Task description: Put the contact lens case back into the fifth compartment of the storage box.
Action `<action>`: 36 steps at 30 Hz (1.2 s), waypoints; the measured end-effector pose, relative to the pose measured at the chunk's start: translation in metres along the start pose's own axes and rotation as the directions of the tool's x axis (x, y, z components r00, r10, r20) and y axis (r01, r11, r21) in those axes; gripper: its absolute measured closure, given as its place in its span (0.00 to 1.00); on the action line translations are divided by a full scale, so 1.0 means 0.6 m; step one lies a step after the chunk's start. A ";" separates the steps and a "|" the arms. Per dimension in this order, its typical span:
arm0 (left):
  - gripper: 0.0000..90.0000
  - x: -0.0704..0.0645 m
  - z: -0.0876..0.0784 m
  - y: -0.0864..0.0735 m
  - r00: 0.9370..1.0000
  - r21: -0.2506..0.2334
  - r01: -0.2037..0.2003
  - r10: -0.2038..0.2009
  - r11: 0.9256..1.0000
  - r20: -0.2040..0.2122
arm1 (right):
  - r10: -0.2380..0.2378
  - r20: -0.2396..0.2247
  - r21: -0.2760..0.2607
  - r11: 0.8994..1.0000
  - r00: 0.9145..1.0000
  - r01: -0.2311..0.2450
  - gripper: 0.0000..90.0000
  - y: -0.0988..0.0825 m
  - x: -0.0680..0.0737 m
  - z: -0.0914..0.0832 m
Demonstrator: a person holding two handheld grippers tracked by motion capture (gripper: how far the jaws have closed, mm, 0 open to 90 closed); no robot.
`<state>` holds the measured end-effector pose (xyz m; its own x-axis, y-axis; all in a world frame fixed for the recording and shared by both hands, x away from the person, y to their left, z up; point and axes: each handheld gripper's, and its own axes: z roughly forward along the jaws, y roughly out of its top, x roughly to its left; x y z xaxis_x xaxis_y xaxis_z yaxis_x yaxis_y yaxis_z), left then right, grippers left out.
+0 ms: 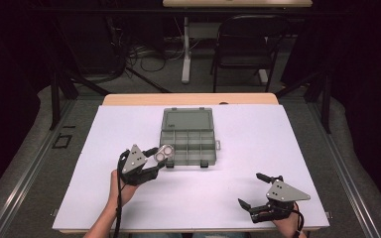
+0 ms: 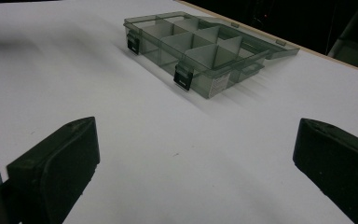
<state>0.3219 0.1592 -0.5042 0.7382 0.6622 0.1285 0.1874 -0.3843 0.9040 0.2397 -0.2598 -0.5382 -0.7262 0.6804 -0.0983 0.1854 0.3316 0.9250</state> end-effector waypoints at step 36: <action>0.55 0.016 0.037 0.003 0.991 0.024 0.074 -0.071 0.997 -0.110 | 0.003 0.003 0.002 1.000 1.000 -0.003 0.00 0.000 -0.001 -0.001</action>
<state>0.3434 0.1505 -0.5102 0.6473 0.7544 0.1085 0.2570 -0.3501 0.9008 0.2397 -0.2605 -0.5383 -0.7234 0.6836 -0.0970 0.1886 0.3308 0.9247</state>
